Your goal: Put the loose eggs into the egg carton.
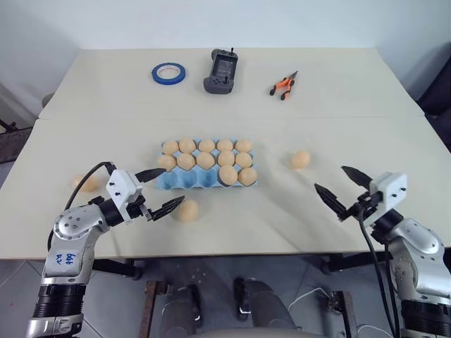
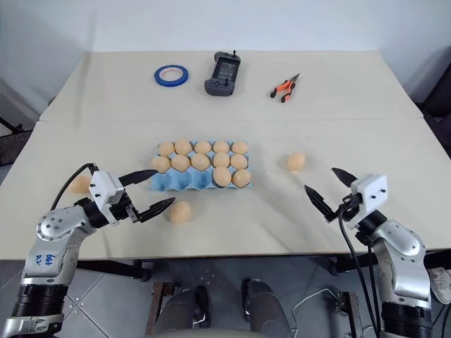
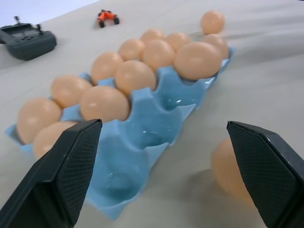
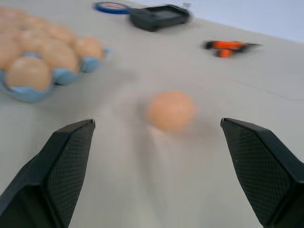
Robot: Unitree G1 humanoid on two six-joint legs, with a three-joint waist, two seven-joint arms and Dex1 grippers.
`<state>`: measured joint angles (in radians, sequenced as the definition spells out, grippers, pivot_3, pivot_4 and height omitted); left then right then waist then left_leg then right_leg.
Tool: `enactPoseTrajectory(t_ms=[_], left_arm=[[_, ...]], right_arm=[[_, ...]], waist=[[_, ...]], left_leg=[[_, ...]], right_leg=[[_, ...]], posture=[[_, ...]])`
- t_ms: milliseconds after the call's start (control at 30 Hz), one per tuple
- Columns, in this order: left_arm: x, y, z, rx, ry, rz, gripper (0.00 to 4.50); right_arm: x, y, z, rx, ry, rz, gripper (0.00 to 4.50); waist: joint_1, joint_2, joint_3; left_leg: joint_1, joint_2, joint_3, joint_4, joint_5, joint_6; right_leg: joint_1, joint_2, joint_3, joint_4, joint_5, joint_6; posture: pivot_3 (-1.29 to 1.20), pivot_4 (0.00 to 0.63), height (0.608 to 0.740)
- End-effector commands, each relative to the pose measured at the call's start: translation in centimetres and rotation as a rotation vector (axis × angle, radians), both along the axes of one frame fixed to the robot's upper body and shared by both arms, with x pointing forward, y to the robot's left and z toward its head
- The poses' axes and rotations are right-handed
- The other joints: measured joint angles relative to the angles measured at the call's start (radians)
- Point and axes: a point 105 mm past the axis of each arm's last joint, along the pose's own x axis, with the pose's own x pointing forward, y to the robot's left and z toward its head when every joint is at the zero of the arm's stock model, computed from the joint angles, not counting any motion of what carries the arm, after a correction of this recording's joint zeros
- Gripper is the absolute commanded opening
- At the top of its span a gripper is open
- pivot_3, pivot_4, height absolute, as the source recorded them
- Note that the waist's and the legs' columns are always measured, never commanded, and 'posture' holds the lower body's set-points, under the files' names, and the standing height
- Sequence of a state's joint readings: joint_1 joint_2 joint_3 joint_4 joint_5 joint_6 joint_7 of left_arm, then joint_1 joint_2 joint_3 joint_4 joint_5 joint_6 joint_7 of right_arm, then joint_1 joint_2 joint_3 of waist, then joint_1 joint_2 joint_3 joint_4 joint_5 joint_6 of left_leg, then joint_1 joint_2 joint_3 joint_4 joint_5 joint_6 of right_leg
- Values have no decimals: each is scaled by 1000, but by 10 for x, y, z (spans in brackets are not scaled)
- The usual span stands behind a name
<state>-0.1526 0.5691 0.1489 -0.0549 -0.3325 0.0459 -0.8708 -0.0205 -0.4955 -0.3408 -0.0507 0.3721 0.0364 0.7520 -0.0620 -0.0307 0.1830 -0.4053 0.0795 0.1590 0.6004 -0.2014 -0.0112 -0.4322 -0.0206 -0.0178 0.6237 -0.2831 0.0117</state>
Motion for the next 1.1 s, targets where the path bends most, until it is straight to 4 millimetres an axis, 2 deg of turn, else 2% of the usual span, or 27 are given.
enactPoseTrajectory(t_ms=[33,233,467,600,833,933,1033,1100], left_arm=[[1,-7,5,-19,-5,-44,4500],[3,-10,7,-15,-12,-64,4500],[2,-8,8,-11,-21,-54,4500],[0,-7,8,-14,-30,-44,4500],[-5,-3,9,-21,-40,-16,4500],[-6,-1,9,-29,-42,-2,4500],[-7,-2,10,-38,-46,2,4500],[-8,-2,10,-45,-47,0,4500]], right_arm=[[-4,-13,-4,-3,-24,-69,4445],[5,-9,-6,11,-13,-70,4445],[54,16,4,-8,66,-13,4445],[81,28,-1,-18,117,-20,4445],[107,49,-13,-36,162,19,4445],[113,52,-11,-27,137,23,3849],[115,56,-8,-18,108,44,2784],[115,58,-10,-26,97,53,2274]], waist=[[-1,0,0],[-11,0,0],[-24,0,1],[-21,0,1],[-22,0,1],[-22,0,1],[-22,0,1],[-22,0,1]], left_leg=[[1,0,-2,0,0,0],[0,0,-3,2,-1,2],[1,0,-2,2,0,2],[1,0,-3,0,0,1],[0,0,-2,-2,-1,1],[0,1,-2,-2,0,1],[0,1,-2,-2,0,0],[0,1,-2,-2,0,0]], right_leg=[[3,1,0,-4,-1,-3],[5,2,2,-8,-1,-7],[3,3,4,-4,1,-6],[2,3,3,-2,1,-5],[-1,3,3,2,2,-2],[-3,4,3,4,1,-2],[-3,4,4,4,1,-2],[-3,4,4,4,1,-2]], posture=[[0,150,740],[0,150,740],[0,150,740],[0,150,740],[0,150,740],[0,150,740],[0,150,740],[0,150,740]])
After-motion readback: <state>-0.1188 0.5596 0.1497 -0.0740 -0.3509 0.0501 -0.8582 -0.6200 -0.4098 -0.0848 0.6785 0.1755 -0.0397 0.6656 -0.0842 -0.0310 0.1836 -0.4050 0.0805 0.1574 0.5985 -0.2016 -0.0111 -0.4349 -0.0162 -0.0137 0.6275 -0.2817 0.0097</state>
